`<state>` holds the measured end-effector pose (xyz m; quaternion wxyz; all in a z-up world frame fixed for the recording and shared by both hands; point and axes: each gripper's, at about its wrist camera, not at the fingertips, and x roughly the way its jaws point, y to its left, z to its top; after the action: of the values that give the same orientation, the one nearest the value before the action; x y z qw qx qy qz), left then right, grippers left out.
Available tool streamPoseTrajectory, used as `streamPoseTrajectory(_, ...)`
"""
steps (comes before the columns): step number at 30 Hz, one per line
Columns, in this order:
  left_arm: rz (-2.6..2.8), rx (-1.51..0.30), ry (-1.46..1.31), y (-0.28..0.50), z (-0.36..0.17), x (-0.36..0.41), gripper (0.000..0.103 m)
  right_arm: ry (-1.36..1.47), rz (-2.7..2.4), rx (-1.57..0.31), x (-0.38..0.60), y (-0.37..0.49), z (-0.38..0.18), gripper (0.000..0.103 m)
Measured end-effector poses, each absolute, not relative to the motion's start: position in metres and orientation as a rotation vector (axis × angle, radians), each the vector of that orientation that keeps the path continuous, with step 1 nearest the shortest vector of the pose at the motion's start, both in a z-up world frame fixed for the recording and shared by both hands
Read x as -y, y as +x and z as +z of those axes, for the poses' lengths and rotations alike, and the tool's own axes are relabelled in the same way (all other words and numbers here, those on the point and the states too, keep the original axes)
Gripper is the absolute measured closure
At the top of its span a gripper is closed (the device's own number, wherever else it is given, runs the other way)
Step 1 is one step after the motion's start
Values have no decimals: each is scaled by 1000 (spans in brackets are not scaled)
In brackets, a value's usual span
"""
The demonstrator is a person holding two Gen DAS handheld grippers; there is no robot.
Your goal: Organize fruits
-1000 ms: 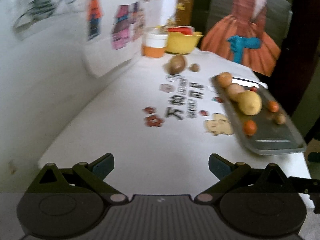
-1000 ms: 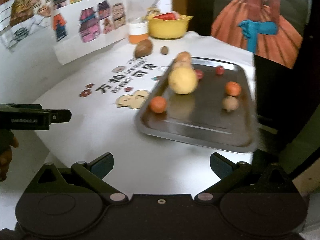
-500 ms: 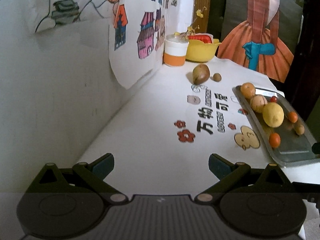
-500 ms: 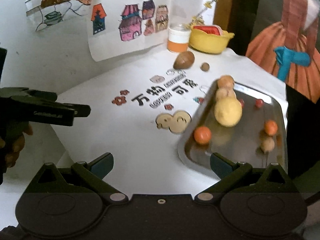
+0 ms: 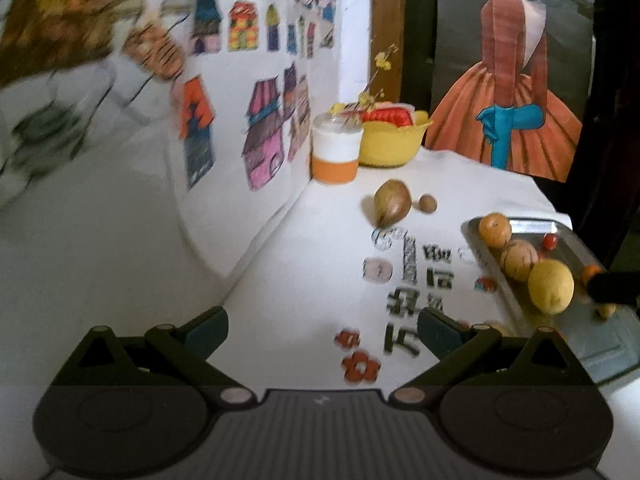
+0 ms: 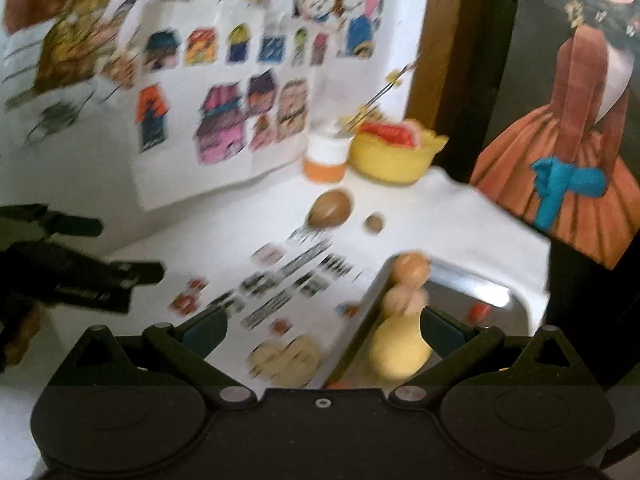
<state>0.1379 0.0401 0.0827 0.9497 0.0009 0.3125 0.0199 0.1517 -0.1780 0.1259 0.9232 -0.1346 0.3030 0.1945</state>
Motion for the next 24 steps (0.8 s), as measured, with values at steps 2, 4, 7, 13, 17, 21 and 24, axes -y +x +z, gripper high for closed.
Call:
streamPoseTrajectory(2, 27, -628, 14, 148, 89, -35, 0, -326, 387, -594, 181, 163, 133, 1)
streamPoseTrajectory(4, 10, -609, 30, 155, 97, -29, 0, -367, 384, -565, 183, 172, 141, 1)
streamPoseTrajectory(7, 0, -572, 53, 166, 108, -21, 0, -408, 378, -520, 184, 186, 153, 1)
streamPoseTrajectory(13, -21, -526, 73, 190, 122, -11, 0, -465, 398, -466, 189, 226, 162, 1)
streamPoseTrajectory(17, -29, -514, 97, 206, 123, -5, 0, -499, 417, -473, 190, 251, 156, 1)
streamPoseTrajectory(21, -29, -524, 102, 223, 115, -4, 0, -532, 438, -477, 187, 270, 147, 1)
streamPoseTrajectory(24, -26, -550, 87, 239, 105, -4, 0, -542, 445, -484, 184, 285, 137, 1)
